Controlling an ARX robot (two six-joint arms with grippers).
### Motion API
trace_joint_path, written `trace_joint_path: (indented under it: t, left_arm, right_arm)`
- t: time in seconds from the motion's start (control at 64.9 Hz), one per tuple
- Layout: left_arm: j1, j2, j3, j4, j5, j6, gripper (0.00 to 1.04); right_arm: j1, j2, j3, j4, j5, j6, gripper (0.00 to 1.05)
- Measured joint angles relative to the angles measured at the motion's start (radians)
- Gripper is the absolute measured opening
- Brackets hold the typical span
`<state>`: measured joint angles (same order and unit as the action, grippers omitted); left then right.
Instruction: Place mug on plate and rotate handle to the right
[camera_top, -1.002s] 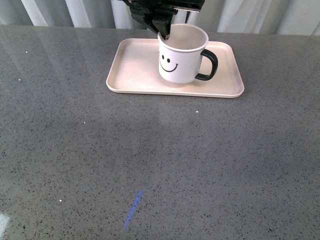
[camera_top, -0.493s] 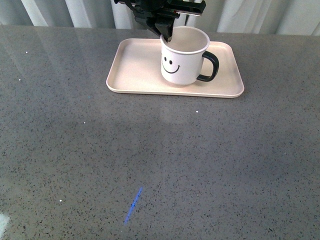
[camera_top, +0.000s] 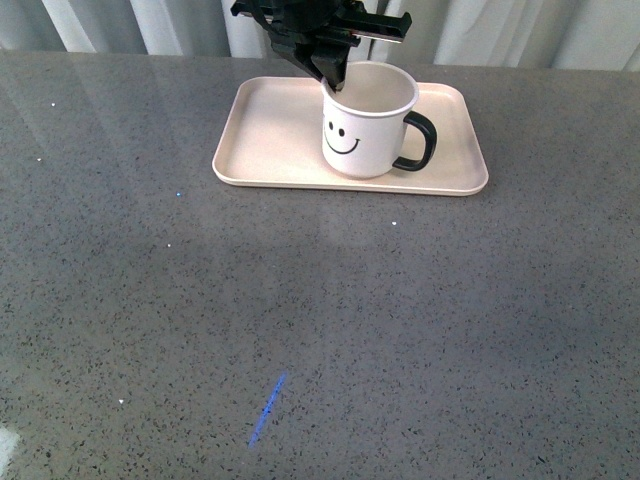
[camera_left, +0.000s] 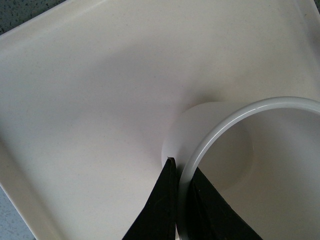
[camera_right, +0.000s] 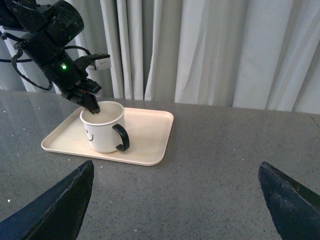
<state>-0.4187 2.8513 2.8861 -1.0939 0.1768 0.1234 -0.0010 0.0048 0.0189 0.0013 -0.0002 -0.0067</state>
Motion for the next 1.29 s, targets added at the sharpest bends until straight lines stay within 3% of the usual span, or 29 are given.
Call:
trace_joint_path:
  t: [1.11,1.295]
  left_arm:
    - [-0.005,0.016,0.001,0.008,-0.009,0.003,0.02]
    - [-0.005,0.016,0.001,0.019,0.003,0.003,0.39]
  right_arm:
    - [0.000,0.000,0.000,0.000,0.000,0.000,0.96]
    - [0.000,0.000,0.000,0.000,0.000,0.000,0.96]
